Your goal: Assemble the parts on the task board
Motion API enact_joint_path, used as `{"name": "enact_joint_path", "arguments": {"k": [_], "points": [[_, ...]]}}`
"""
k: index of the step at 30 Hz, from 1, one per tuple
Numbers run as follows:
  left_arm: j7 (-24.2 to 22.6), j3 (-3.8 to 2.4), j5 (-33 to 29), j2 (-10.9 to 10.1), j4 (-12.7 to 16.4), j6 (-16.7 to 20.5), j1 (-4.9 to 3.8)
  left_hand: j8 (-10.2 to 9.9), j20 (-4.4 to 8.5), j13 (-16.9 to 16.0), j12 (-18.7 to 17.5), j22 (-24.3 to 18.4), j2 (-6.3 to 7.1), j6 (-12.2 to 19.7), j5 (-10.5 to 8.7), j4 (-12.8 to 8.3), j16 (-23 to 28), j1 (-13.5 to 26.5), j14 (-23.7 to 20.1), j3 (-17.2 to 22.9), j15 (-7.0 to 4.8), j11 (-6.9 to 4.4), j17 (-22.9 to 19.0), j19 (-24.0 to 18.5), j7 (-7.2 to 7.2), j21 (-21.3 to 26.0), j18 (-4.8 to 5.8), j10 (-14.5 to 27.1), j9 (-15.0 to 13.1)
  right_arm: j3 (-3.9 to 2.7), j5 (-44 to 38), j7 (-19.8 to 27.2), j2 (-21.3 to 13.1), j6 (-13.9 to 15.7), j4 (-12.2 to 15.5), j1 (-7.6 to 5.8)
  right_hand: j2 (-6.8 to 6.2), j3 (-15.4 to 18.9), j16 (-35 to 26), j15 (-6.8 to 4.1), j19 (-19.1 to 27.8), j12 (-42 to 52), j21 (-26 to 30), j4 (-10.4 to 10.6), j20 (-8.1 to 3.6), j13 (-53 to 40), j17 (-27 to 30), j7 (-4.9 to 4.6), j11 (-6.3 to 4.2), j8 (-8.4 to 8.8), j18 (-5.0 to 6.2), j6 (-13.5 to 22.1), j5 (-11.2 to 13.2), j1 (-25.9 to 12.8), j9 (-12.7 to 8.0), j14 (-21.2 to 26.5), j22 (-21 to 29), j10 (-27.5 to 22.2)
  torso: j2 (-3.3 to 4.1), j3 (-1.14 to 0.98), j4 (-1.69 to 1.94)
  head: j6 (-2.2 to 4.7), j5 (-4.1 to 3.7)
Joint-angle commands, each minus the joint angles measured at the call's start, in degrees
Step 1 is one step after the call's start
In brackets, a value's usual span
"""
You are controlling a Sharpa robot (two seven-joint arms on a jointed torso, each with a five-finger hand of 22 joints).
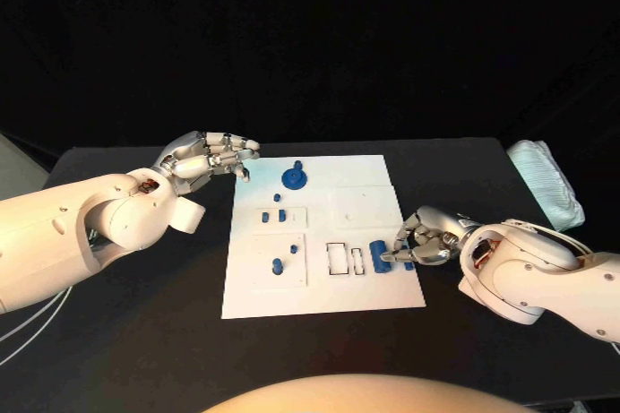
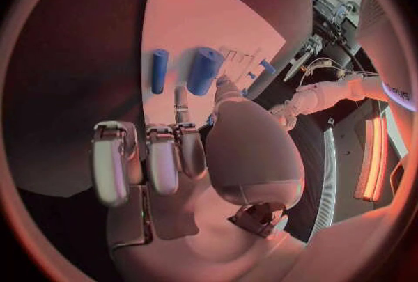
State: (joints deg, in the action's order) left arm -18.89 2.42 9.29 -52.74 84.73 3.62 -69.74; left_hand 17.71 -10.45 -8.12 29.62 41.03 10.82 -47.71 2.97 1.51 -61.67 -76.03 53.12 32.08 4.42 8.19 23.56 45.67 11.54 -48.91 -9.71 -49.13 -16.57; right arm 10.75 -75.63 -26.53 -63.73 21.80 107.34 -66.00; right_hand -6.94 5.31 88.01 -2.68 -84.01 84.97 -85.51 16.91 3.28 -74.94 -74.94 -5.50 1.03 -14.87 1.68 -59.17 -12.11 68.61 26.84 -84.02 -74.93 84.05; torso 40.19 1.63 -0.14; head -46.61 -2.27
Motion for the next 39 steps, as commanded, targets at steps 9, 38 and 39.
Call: {"name": "enact_joint_path", "arguments": {"k": [9, 38, 39], "points": [[-0.53, -0.03, 0.21, 0.05, 0.23, -1.02, 0.00, 0.08, 0.00, 0.07, 0.44, -0.26, -0.32, 0.37, -0.01, 0.01, -0.14, 0.21, -0.30, -0.40, 0.18, 0.14, 0.12, 0.64, -0.07, 0.46, -0.82, 0.41, -0.09, 0.00, -3.10, -3.61, 2.72, 1.14, -1.43, 1.25, 0.82, 0.61, 0.32, -0.48, -5.08, 0.23, -0.01, 0.00, -0.50, -9.82, -10.05, 0.34, -0.31, -0.60, -0.87, 0.08, -0.40, -1.13, 0.21, -5.02, -13.98, 2.64, 0.01, -0.08, 0.11, -0.66, 0.12], [0.15, -0.03, 0.23, -0.33, 0.37, -1.07, 0.00, 0.10, 0.00, 0.07, 0.47, -0.33, -0.37, 0.37, -0.02, 0.02, -0.14, 0.11, -0.31, -0.40, 0.17, 0.13, 0.13, 0.72, -0.07, 0.56, -0.82, 0.44, -0.10, -0.01, -0.49, -4.89, 5.27, 2.59, -3.78, 1.82, 1.99, -8.48, 0.43, -1.24, -5.13, 1.22, -0.51, -0.35, -1.10, -11.60, -10.46, 1.38, -1.27, -1.89, -0.95, -1.71, -2.14, 11.36, -0.03, -5.05, -14.10, 3.61, -0.12, 0.08, 0.00, -1.03, 0.06], [0.16, -0.03, 0.23, -0.34, 0.36, -1.06, 0.00, 0.10, 0.00, 0.07, 0.47, -0.33, -0.37, 0.37, -0.02, 0.02, -0.14, 0.11, -0.31, -0.40, 0.17, 0.13, 0.13, 0.72, -0.07, 0.56, -0.82, 0.44, -0.10, -0.02, 0.17, -4.69, 5.21, 3.18, -3.59, 1.82, 1.97, -8.66, 0.45, -1.26, -5.16, 1.34, -0.67, -0.32, -1.12, -11.71, -10.51, 1.42, -1.30, -1.94, -0.97, -1.81, -2.21, 11.29, -0.03, -5.06, -14.14, 3.69, -0.10, 0.06, 0.00, -0.99, 0.07]]}}
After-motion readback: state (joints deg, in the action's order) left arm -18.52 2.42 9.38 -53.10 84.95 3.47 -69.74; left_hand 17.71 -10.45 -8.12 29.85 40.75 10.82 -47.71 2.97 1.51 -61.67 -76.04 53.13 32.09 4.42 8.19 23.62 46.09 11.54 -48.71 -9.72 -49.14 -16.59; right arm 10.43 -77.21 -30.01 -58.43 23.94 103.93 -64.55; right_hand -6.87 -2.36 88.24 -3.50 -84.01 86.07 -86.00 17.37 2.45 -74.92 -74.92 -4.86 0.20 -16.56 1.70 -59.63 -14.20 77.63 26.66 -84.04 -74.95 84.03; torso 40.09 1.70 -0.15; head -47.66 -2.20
